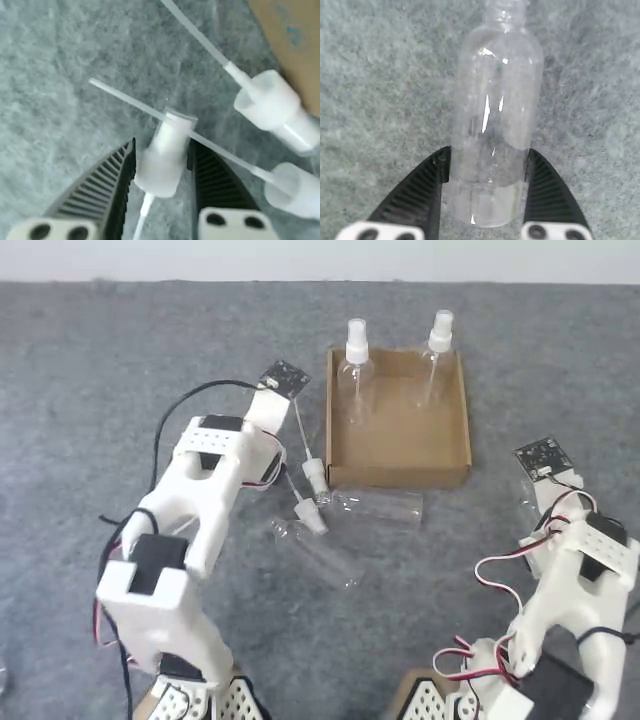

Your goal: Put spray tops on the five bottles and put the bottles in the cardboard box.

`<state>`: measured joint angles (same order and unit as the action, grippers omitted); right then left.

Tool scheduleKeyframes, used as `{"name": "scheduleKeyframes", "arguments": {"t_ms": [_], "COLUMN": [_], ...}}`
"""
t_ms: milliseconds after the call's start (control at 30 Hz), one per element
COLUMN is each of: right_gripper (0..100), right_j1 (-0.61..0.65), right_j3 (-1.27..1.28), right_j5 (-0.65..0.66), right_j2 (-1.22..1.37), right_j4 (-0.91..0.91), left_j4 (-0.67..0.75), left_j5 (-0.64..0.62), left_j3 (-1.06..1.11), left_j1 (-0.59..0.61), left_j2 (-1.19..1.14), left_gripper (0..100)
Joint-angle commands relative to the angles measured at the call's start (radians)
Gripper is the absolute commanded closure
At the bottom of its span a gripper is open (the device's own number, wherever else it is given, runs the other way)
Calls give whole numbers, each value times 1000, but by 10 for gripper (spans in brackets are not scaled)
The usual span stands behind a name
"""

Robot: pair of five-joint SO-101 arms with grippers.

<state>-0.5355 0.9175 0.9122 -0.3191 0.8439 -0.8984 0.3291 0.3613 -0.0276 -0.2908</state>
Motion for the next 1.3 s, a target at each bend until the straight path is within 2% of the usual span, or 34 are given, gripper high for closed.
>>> {"name": "scheduleKeyframes", "arguments": {"t_ms": [0, 200, 433, 500, 633, 700, 1067, 1167, 1267], "right_gripper": [898, 897, 897, 897, 897, 897, 897, 897, 897], "right_j1": [-21, -21, -19, -21, -16, -15, -19, -19, -19], "right_j3": [25, 25, 25, 25, 25, 25, 25, 25, 25], "right_j5": [11, 11, 9, 9, 9, 9, 11, 11, 11], "right_j2": [2, 4, 5, 8, 8, 5, 2, 5, 5], "right_j4": [2, -1, 2, 2, -1, -5, -5, -5, -5], "left_j4": [12, -71, -230, -253, -239, -219, -181, -181, -189], "left_j5": [0, -64, -181, -184, -178, -176, -164, -106, -100], "left_j3": [-68, -70, -62, -58, -48, -50, -105, -102, -104], "left_j1": [8, 91, 144, 140, 140, 140, 123, 109, 103], "left_j2": [-17, 17, 100, 106, 106, 112, 8, -12, 3], "left_gripper": [852, 969, 968, 938, 809, 787, 846, 906, 991]}}
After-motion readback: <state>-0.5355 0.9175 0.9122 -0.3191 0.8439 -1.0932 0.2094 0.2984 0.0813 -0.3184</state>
